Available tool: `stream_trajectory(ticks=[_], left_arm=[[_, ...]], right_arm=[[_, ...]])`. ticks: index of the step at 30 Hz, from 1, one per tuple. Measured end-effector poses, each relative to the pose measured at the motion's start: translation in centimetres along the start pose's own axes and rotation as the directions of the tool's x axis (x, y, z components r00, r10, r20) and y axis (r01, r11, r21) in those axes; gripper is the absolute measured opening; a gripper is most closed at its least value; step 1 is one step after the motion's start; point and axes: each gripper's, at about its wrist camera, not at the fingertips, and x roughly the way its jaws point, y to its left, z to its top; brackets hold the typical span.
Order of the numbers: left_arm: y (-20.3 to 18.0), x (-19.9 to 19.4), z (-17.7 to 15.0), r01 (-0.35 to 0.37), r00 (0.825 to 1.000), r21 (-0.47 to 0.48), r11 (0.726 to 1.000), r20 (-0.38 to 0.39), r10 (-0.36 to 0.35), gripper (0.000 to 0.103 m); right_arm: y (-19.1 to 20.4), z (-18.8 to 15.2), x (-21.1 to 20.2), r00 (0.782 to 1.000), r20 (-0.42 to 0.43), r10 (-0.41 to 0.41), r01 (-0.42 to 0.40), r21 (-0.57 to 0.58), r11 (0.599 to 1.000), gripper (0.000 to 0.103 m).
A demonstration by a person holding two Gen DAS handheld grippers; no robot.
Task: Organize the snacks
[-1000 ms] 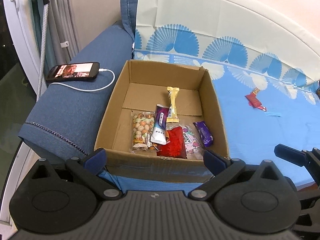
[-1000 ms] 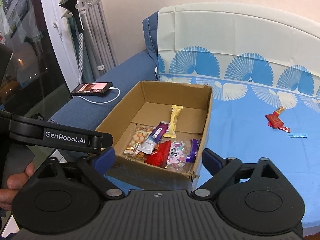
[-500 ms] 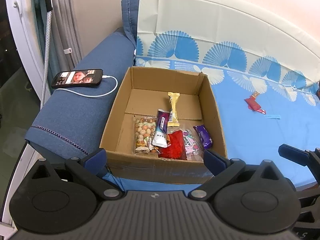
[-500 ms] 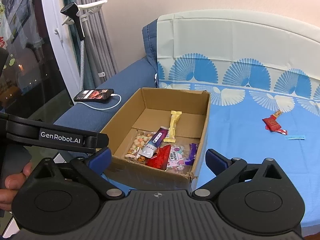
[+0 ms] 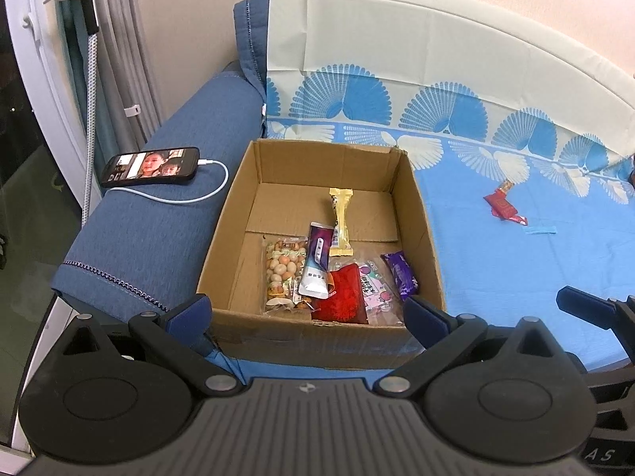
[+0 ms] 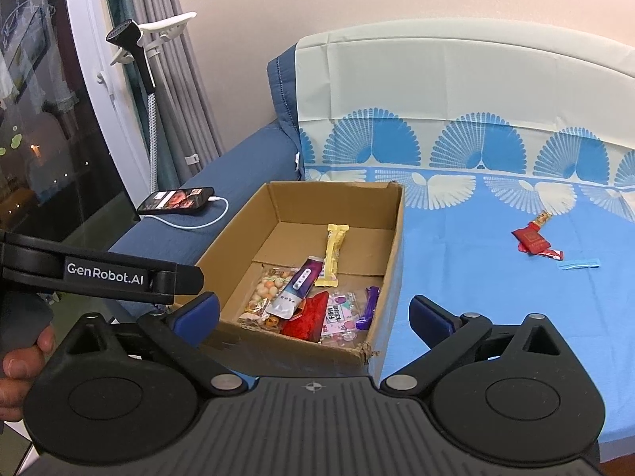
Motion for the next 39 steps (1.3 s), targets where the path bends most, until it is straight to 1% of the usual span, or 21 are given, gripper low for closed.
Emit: stream_trajectory(ticks=[6,12,19,24,28,31,35,39], left_arm=[[-1.1,0.2,0.6,-0.002,1.000,0.024,1.000,0.001,0.002,0.103],[-2.8,0.6,1.3,0.002,1.000,0.054,0.999,-0.006,-0.002,0.103],[-5.2,1.6,2.7,0.018,1.000,0.074,0.997,-0.025,-0.017,0.103],[-7.7,2.8,4.3,0.053,0.998,0.101,0.993,-0.048,-0.048,0.103],[-10.6,4.3,5.8,0.084,0.994,0.128,0.988,-0.074,-0.075,0.103],[-13.0,5.8,7.0,0.098,0.992,0.150,0.984,-0.088,-0.086,0.103],[-16.6,9.2,9.1,0.128,0.987,0.160,0.979,-0.118,-0.110,0.103],[-20.5,14.4,11.6,0.195,0.967,0.119,0.974,-0.188,-0.171,0.103]], right_arm=[[-1.5,-0.1,0.0,1.000,0.009,-0.014,0.013,0.037,0.999,0.102],[-3.9,-0.3,-0.2,0.999,0.023,-0.045,0.042,0.089,0.995,0.102],[-6.9,-0.2,-0.6,0.996,0.046,-0.081,0.074,0.138,0.988,0.102],[-10.2,-0.3,-0.8,0.990,0.054,-0.131,0.120,0.182,0.976,0.102],[-13.8,-0.6,-0.9,0.977,0.057,-0.203,0.185,0.231,0.955,0.102],[-16.9,-0.8,-0.8,0.963,0.055,-0.263,0.241,0.262,0.935,0.102],[-21.7,-1.1,0.0,0.941,0.036,-0.335,0.306,0.325,0.895,0.102],[-26.8,-1.1,1.9,0.916,0.005,-0.402,0.370,0.379,0.848,0.102]])
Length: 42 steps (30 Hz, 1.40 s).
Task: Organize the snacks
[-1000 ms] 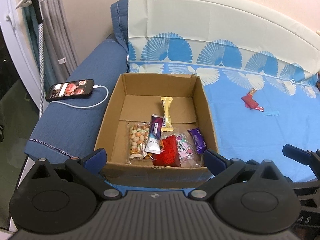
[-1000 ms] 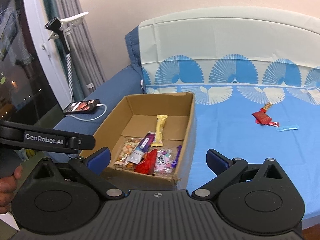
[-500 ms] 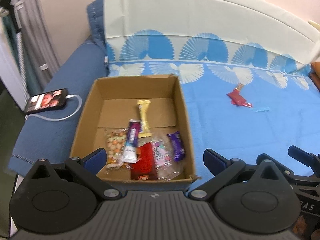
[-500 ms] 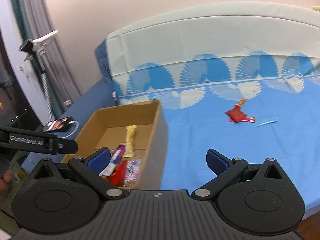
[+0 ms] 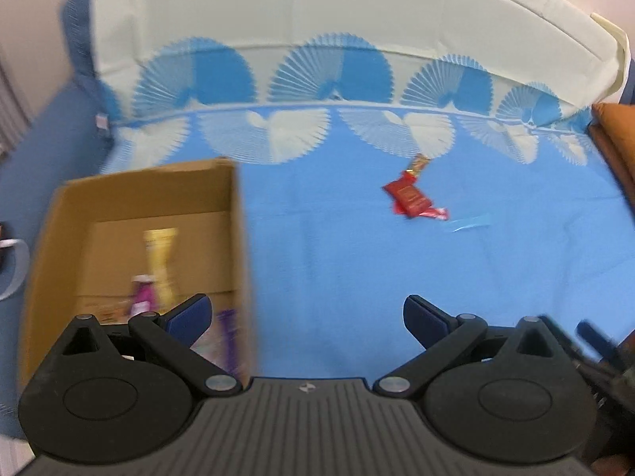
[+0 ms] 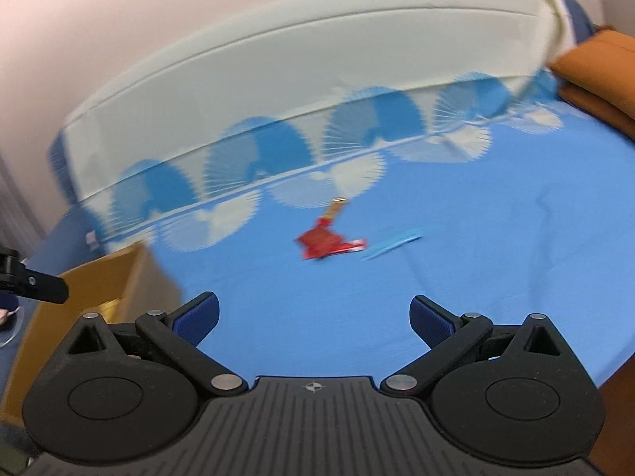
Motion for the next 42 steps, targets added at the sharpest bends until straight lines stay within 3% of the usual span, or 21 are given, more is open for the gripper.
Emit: stream_trajectory(ticks=[5,11,17,19,22,27,29,30,31,32,34,37,42], left_arm=[[-3.7,8.4,4.5,0.025,0.998,-0.035,0.999,-0.048,-0.026,0.103],[-7.9,19.5,9.4,0.070,0.990,-0.037,0.997,-0.117,-0.074,0.103],[-11.4,29.2,13.0,0.171,0.959,-0.093,0.981,-0.213,-0.187,0.103],[-12.4,32.0,13.6,0.170,0.947,-0.118,0.978,-0.257,-0.195,0.103],[-12.7,35.2,13.6,0.129,0.925,-0.151,0.980,-0.338,-0.174,0.103],[-12.2,35.3,13.7,0.117,0.925,-0.198,0.973,-0.334,-0.179,0.103],[-11.9,34.7,13.6,0.087,0.936,-0.213,0.973,-0.318,-0.153,0.093],[-11.9,34.3,13.5,0.048,0.945,-0.199,0.979,-0.308,-0.109,0.077],[-12.1,33.9,13.6,0.031,0.950,-0.171,0.985,-0.300,-0.082,0.050],[-12.3,33.4,13.6,0.023,0.958,-0.120,0.992,-0.280,-0.056,0.047],[-11.9,32.8,13.4,0.047,0.961,-0.110,0.993,-0.268,-0.075,0.043],[-10.6,31.8,12.6,0.049,0.960,-0.132,0.990,-0.268,-0.084,0.043],[-9.0,27.7,10.7,0.075,0.970,-0.066,0.995,-0.225,-0.088,0.043]], right_arm=[[-3.8,1.2,5.9,0.997,-0.037,-0.064,0.067,0.073,0.995,0.102],[-6.7,2.4,15.9,0.984,-0.108,-0.145,0.161,0.160,0.974,0.102],[-7.7,4.1,24.7,0.972,-0.128,-0.197,0.218,0.187,0.958,0.102],[-8.1,4.3,26.7,0.968,-0.146,-0.204,0.233,0.226,0.946,0.102],[-7.9,4.2,28.8,0.963,-0.140,-0.229,0.257,0.233,0.938,0.103],[-5.5,3.0,30.5,0.952,-0.061,-0.299,0.302,0.059,0.951,0.103],[-5.2,2.5,30.4,0.951,-0.048,-0.305,0.305,0.011,0.952,0.103],[-5.2,2.3,30.1,0.951,-0.045,-0.307,0.307,-0.008,0.952,0.100],[-5.1,2.2,29.8,0.943,-0.034,-0.332,0.331,-0.020,0.943,0.086],[-5.1,2.1,29.4,0.935,-0.022,-0.353,0.352,-0.039,0.935,0.076],[-5.4,2.0,28.3,0.945,-0.004,-0.327,0.326,-0.046,0.944,0.030],[-5.9,2.1,27.1,0.959,-0.033,-0.281,0.280,-0.041,0.959,0.017],[-6.5,1.7,23.9,0.963,-0.059,-0.261,0.261,-0.011,0.965,0.013]])
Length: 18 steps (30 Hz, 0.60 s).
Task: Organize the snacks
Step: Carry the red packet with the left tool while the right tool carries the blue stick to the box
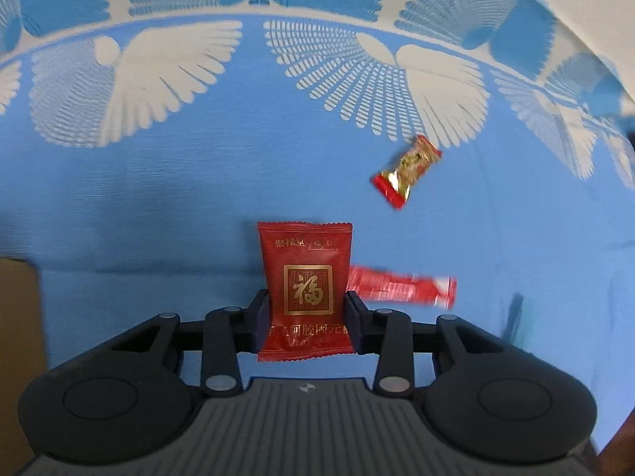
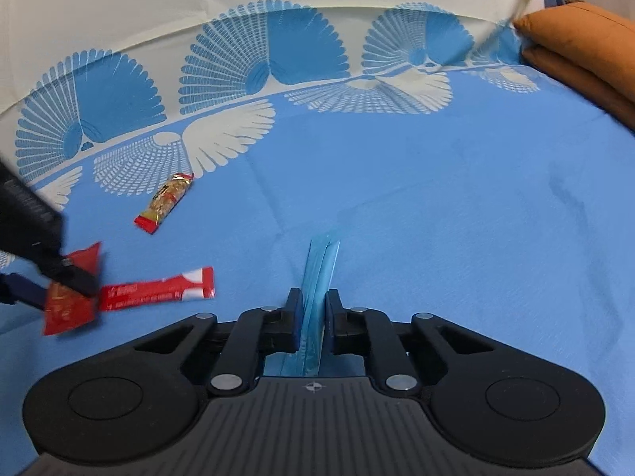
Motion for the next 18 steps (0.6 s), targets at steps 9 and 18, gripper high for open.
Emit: stream_trajectory(ticks=[9,18], left_arm=[[1.2,-8.9,-7.0,-0.007,0.993,0.125,0.992,0.118,-0.008,0.043],[3.6,-19.0,-13.7,-0.016,0.973,0.183,0.983,0.229,-0.027,0.043]], right_arm=[[-0.7,-2.4,-8.6,0.998,0.002,0.062,-0.062,0.038,0.997,0.013],[2.0,-2.0,-18.7,0.978,0.082,0.190,-0.186,-0.056,0.981,0.013]])
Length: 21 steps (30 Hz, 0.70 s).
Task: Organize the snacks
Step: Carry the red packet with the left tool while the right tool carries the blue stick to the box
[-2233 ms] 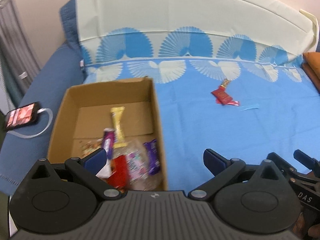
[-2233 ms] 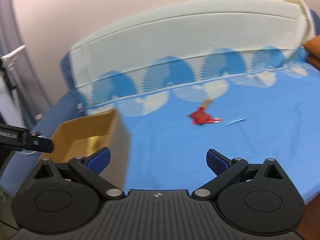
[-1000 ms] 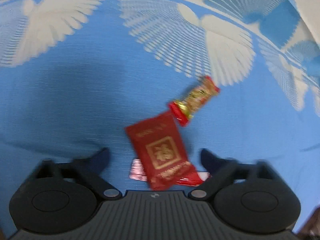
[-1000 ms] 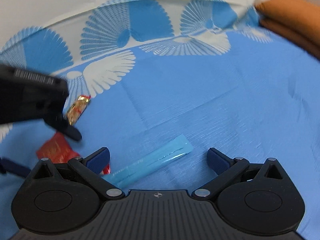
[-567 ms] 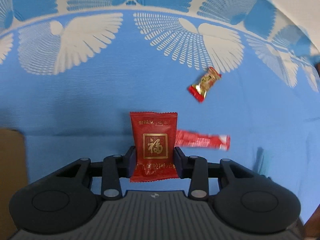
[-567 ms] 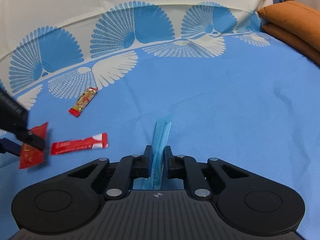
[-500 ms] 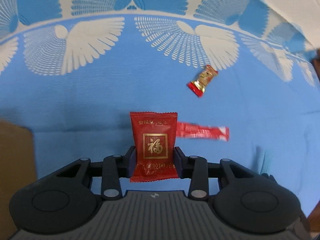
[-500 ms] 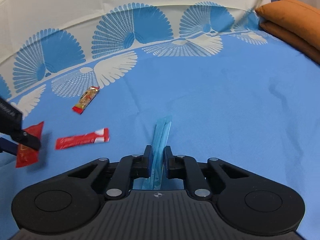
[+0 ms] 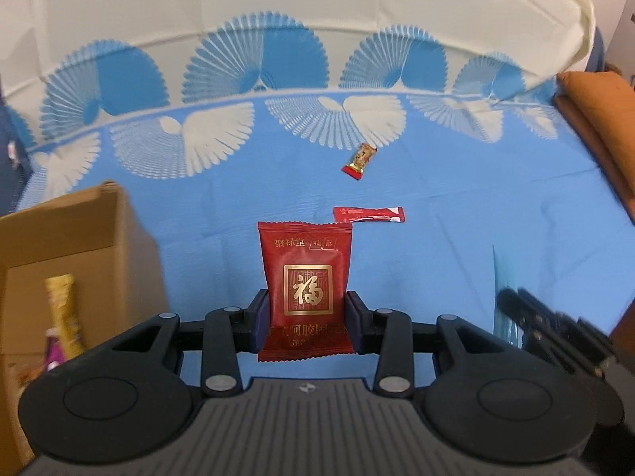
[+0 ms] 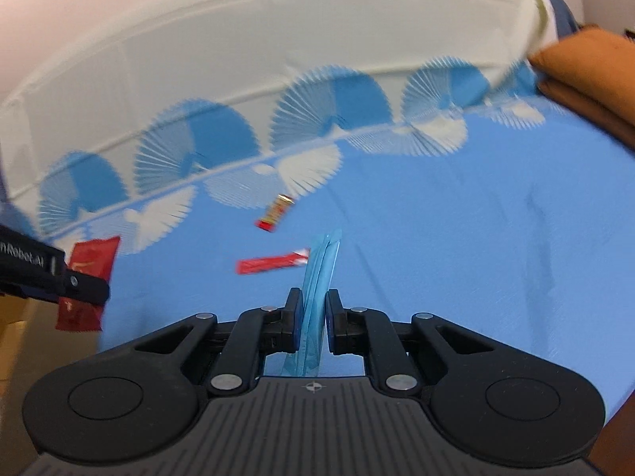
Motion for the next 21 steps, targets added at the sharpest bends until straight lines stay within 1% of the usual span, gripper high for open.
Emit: stream_trajectory(ticks=[5,9,16,21], left_arm=[[1.8,-5.3,-2.9,-0.043,0.998,-0.006,0.999,0.037,0.043,0.043],[3.8,-9.2,-5.5,-0.057,0.997,-0.025,0.998,0.050,0.058,0.043],[7.5,-15.0,-10.8,-0.097,0.992,-0.067,0.993,0.071,0.102,0.044],[9.8,-18.3,-14.3,-0.107,0.989,-0.107,0.988,0.088,0.117,0.044]], right_arm=[[2.5,0.0,-4.9,0.997,0.042,0.058,-0.057,-0.042,0.998,0.013],[4.6,-0.6,-8.4,0.992,0.044,0.117,-0.113,-0.079,0.990,0.013],[9.2,-3.1,-14.0,0.974,-0.002,0.229,-0.226,-0.149,0.963,0.013],[12.4,-5.0,-17.0,0.953,-0.044,0.299,-0.302,-0.194,0.933,0.013]])
